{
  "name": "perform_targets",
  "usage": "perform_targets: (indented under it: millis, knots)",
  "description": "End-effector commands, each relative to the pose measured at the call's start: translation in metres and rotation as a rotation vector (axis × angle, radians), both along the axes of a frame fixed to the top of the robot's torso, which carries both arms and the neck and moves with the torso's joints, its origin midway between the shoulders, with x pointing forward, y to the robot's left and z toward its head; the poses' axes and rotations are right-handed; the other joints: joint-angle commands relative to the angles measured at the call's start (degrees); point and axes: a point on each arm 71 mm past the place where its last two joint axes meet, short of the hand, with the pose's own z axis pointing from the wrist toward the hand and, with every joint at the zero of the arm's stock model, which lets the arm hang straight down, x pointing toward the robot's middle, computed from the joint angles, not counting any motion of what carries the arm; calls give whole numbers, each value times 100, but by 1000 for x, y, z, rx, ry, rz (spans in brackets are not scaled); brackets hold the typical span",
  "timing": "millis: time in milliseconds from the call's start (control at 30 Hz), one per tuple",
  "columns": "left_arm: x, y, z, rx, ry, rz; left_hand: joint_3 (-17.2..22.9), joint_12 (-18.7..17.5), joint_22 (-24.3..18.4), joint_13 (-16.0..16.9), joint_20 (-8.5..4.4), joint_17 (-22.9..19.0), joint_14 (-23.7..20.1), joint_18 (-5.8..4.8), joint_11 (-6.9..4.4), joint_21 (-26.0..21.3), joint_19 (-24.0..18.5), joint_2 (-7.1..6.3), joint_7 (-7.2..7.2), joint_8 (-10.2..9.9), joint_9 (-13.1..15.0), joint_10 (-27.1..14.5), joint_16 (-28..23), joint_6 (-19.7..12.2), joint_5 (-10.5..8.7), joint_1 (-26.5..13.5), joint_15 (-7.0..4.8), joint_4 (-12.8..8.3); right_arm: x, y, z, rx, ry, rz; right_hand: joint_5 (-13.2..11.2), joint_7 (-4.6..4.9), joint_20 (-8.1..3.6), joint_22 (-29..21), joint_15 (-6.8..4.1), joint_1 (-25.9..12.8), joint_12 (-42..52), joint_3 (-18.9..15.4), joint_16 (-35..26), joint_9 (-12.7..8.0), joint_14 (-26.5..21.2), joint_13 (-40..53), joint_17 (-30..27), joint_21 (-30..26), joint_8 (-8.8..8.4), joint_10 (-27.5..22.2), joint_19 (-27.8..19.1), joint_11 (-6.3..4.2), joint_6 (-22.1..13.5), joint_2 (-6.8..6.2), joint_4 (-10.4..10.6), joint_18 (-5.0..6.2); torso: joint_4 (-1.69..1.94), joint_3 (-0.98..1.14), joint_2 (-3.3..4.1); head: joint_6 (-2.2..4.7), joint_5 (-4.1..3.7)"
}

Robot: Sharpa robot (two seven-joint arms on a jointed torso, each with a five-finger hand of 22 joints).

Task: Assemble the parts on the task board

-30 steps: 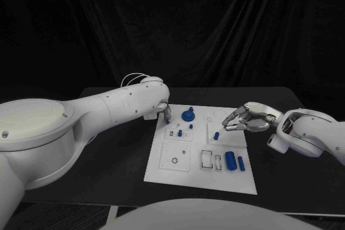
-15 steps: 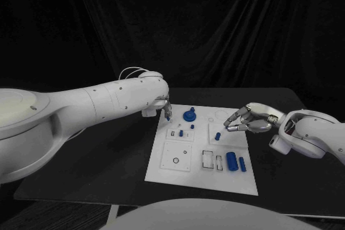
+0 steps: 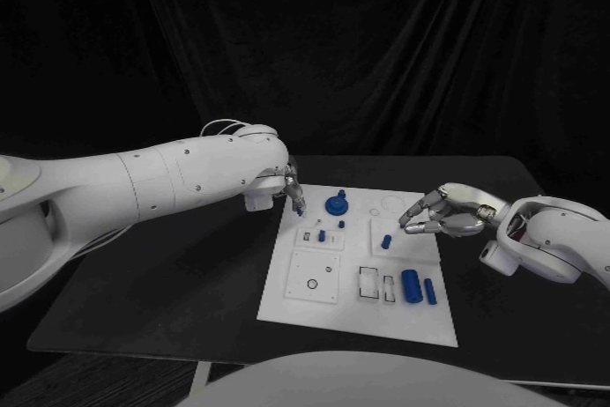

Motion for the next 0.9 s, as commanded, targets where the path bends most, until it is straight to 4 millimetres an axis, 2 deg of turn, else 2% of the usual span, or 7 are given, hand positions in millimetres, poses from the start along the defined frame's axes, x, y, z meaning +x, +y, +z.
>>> perform_targets:
  millis: [33,167,333,533,900]
  knots:
    - [-4,-1,2,-31,25,45,26,20,1219,1509,-43,1509,595,53,-46,-30,334,4,-23,27,11,600,15,17,27,-67,-33,31,-2,1,-2,-11,22,-2,0,22,44,1285,-41,129,-39,-4,-19,-6,267,-966,5,-39,-23,244,298,-38,-10,144,-26,78,-4,1,-3,-1,25]
    - [-7,-2,2,-37,28,42,39,20,1209,1509,-44,1509,595,59,-48,-60,325,14,-25,29,12,600,15,13,54,-105,-34,52,-2,3,-2,-11,25,1,0,22,44,1285,-41,129,-39,-4,-19,-6,267,-966,5,-39,-23,244,298,-38,-10,144,-26,78,-6,5,-7,-1,45]
    - [-9,-6,1,-43,25,42,40,20,1209,1509,-45,1509,595,59,-48,-60,326,14,-25,30,12,600,15,13,57,-113,-35,56,-3,4,-2,-11,26,2,0,22,44,1285,-41,129,-39,-4,-19,-6,267,-966,5,-39,-23,244,298,-38,-10,144,-26,78,-2,-1,-2,-1,59]
    - [-11,-9,-3,-54,28,52,51,20,1198,1509,-46,1509,595,65,-53,-92,317,15,-32,37,16,600,15,20,74,-127,-37,58,-3,4,-2,-13,29,2,0,22,44,1285,-41,129,-39,-4,-19,-6,267,-966,5,-39,-23,244,298,-38,-10,144,-26,78,-4,10,-15,-1,70]
    - [-14,-11,-16,-19,34,34,60,20,1187,1509,-47,1509,595,72,-55,-126,307,19,-34,39,17,600,15,21,80,-127,-39,55,-4,7,-4,-12,34,5,-13,20,44,1284,-42,129,-46,-11,-23,-6,266,-977,-2,-42,-19,240,297,-40,-4,143,-27,79,-11,0,-1,-1,135]
